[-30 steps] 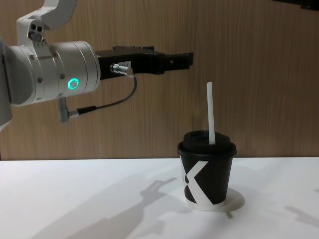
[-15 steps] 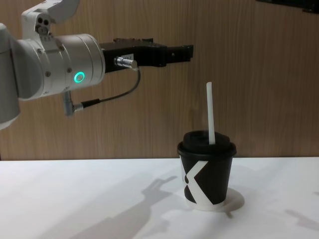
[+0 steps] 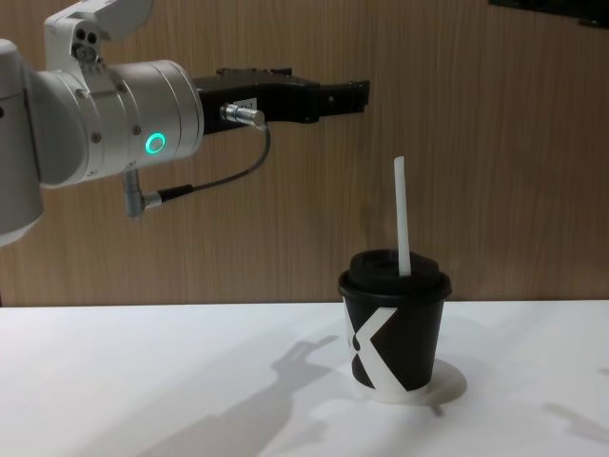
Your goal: Pick up the straw with one hand, pass it to the other hand, and insert it into the cup.
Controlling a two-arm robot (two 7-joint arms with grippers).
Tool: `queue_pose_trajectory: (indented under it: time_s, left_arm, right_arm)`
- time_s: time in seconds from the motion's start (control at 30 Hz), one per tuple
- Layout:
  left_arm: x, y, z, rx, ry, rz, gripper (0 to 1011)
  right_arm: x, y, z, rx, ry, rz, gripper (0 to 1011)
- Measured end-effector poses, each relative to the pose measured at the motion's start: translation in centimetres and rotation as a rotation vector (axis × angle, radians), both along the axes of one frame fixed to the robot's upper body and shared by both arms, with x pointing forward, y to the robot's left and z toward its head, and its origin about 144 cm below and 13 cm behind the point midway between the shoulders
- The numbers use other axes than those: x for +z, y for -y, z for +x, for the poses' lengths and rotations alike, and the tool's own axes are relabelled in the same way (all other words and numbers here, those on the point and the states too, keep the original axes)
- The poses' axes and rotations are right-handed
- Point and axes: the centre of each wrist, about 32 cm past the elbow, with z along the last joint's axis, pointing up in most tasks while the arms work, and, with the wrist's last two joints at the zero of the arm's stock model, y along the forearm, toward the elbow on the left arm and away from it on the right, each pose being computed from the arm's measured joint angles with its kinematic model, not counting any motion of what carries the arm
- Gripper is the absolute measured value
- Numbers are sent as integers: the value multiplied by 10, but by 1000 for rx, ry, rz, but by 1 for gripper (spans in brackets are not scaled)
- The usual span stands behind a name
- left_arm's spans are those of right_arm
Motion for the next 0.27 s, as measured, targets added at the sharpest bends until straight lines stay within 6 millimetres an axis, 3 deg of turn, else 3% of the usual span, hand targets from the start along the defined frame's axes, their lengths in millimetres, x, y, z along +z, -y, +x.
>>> queue_pose_trajectory:
  time_s: [0.27]
  left_arm:
    - [0,1,0,3,2,0,1003]
  right_arm:
    - [0,0,0,2,-1,1,1001]
